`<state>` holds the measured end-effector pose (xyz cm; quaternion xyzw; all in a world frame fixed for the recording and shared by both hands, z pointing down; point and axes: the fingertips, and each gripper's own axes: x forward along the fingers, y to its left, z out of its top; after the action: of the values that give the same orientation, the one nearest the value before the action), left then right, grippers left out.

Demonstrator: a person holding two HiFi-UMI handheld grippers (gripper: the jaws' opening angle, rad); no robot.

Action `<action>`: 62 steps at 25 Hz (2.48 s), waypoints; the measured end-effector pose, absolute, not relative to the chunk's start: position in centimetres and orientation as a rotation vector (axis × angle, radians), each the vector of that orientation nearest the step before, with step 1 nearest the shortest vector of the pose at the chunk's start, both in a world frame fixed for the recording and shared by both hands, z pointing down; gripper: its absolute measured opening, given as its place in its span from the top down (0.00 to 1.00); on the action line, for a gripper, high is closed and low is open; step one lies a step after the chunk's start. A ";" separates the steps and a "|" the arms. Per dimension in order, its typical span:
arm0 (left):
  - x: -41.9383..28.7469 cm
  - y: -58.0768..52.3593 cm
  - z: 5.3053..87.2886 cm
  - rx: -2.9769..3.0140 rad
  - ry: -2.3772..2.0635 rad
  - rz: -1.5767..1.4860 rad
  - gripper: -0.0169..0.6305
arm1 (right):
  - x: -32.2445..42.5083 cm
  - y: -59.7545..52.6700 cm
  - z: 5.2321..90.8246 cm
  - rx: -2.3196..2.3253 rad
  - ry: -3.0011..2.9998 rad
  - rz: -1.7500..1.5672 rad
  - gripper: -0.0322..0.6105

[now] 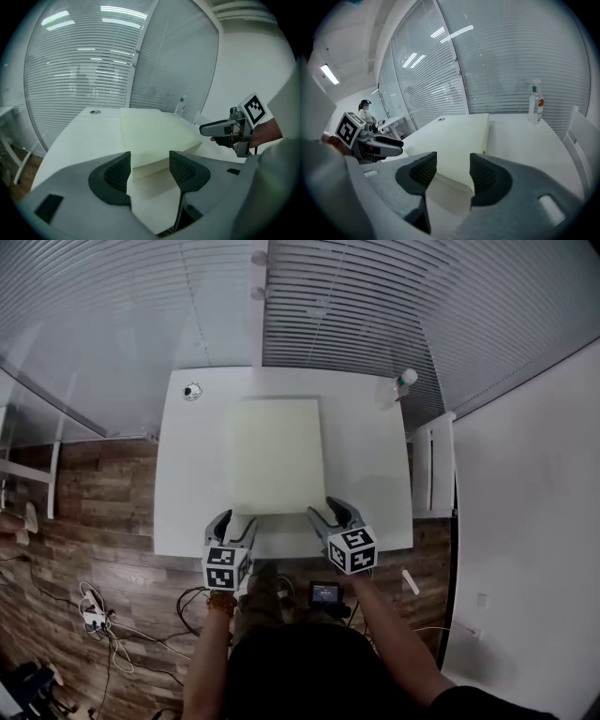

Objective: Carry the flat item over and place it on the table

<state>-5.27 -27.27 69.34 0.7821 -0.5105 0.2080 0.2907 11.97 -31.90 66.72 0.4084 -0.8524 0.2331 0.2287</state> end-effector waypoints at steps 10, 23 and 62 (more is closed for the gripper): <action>-2.9 -22.8 66.7 2.160 -1.416 0.570 0.81 | 11.8 -25.7 65.3 1.057 -2.377 0.542 0.70; -1.2 -13.1 65.6 2.204 -1.478 0.612 0.92 | 11.2 -18.4 62.9 1.109 -2.447 0.370 0.78; -7.2 -7.6 56.7 2.600 -1.340 0.439 0.93 | 2.3 -8.1 56.2 1.399 -2.417 0.236 0.95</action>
<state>-7.23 -7.60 56.66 0.8754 -0.4510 0.1477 0.0917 2.30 -8.06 56.24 0.4920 -0.8501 0.0829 0.1686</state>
